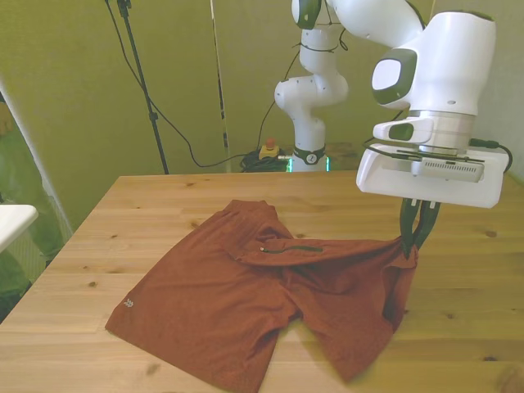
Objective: Unfold the shorts
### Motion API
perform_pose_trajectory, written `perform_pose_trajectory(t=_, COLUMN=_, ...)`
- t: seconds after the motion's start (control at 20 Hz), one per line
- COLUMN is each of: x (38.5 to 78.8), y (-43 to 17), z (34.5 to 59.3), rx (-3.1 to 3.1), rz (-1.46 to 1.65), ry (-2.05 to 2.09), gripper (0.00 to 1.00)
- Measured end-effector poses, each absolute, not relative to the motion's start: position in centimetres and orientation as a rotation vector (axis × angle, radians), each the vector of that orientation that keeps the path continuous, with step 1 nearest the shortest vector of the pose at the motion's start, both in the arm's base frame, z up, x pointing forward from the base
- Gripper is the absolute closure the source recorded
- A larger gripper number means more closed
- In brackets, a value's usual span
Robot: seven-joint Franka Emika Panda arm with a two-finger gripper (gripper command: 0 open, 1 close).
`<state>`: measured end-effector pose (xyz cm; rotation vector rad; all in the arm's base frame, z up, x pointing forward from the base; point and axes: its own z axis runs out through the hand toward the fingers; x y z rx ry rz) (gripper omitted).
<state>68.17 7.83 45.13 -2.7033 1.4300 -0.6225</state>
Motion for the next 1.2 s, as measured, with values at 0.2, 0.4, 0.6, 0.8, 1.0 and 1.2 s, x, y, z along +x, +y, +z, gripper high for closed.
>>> perform_pose_trajectory(t=0.2, x=68.2, y=9.8, z=44.9, rx=-2.752, rz=-0.587, ry=1.379, gripper=0.0)
perform_pose_trajectory(t=0.4, x=68.2, y=9.8, z=46.6, rx=-2.791, rz=-0.571, ry=1.349, gripper=0.0)
perform_pose_trajectory(t=0.6, x=67.5, y=5.0, z=51.2, rx=-2.811, rz=-0.563, ry=1.378, gripper=0.0)
perform_pose_trajectory(t=0.8, x=66.1, y=0.3, z=54.0, rx=-2.825, rz=-0.497, ry=1.379, gripper=0.0)
perform_pose_trajectory(t=1.0, x=65.3, y=-3.6, z=53.7, rx=-2.849, rz=-0.383, ry=1.298, gripper=0.0)
perform_pose_trajectory(t=1.2, x=64.3, y=-8.6, z=51.9, rx=-2.862, rz=-0.274, ry=1.217, gripper=0.0)
